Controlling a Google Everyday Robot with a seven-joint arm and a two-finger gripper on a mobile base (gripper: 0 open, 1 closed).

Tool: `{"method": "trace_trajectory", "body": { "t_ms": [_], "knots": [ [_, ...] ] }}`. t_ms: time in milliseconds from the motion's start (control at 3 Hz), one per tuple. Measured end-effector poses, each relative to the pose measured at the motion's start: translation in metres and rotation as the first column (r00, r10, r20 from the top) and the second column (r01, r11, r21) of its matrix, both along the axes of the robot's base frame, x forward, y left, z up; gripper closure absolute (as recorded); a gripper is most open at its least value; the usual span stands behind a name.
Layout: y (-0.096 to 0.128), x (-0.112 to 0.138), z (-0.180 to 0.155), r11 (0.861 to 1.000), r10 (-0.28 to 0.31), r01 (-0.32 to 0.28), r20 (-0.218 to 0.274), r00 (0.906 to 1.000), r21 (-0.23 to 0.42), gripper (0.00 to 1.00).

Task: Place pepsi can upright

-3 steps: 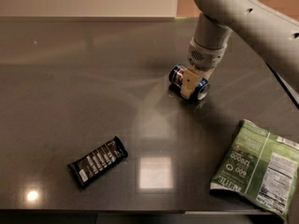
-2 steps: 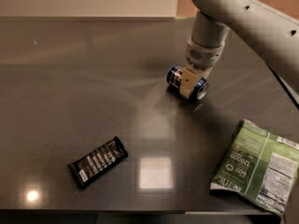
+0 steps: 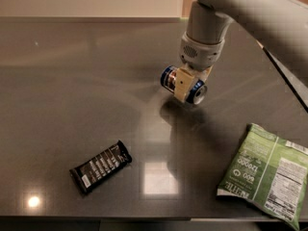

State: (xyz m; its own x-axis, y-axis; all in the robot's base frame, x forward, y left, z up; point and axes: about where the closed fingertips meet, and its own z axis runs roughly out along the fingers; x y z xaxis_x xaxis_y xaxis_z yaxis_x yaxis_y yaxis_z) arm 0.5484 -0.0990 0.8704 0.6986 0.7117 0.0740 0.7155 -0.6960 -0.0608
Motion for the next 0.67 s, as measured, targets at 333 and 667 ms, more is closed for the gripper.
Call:
{"method": "trace_trajectory", "body": {
  "t_ms": [333,667],
  "knots": [
    [0.019,-0.025,0.012,0.993,-0.118,0.118,-0.028,0.9926,0.006,1.00],
    [0.030,-0.040,0.019,0.961,-0.276,0.276,-0.058,0.9596,0.007,1.00]
  ]
}}
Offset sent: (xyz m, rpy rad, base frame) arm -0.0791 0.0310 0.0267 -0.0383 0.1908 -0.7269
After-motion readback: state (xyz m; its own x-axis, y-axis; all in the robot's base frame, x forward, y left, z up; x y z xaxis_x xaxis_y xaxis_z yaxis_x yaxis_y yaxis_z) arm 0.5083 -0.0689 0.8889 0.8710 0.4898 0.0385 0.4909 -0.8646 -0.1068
